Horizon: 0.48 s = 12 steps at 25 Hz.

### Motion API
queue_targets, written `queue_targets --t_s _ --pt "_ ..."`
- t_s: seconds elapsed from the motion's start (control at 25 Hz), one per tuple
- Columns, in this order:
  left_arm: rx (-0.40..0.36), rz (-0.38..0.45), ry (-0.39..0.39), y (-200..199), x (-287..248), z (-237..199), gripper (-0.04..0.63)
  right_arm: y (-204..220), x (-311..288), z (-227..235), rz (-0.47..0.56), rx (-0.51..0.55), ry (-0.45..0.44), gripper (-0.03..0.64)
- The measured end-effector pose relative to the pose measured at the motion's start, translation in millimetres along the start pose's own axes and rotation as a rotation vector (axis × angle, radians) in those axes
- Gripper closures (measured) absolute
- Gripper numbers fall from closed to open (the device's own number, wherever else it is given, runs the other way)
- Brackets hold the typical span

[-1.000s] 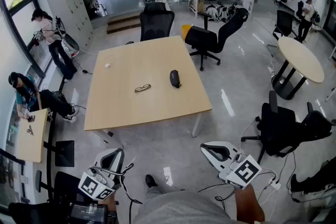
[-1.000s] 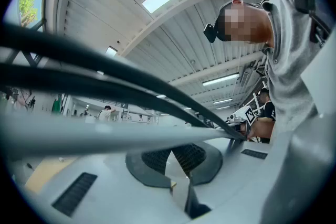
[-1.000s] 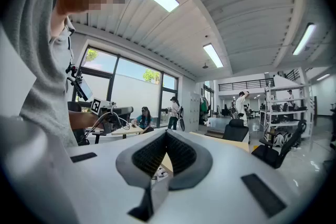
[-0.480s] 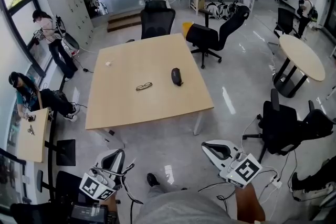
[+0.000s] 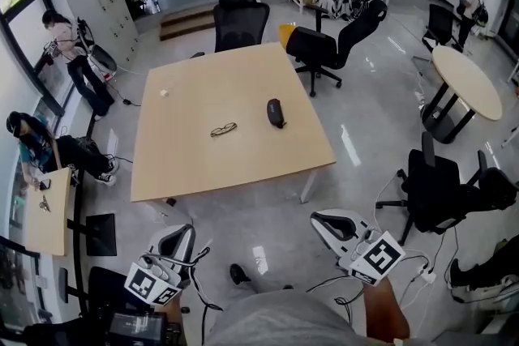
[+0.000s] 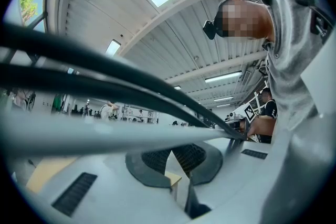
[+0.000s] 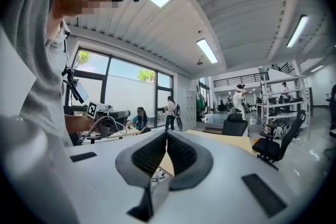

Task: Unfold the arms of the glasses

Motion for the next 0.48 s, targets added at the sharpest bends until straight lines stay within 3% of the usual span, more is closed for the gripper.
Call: queue_targets --t_s 0.48 --pt "-0.02 0.006 0.052 -10 0 -113 0.589 -34 -99 0 -0.004 0.009 0.07 0.608"
Point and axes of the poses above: the fingertips, and each gripper's own axes: x backward along the fingers, z to its right, y out of its underside, the point moved 10 cm from there along x, backward along the fingers, and after that the axes turned 7 degrees about -z, right-handed, at the moved point
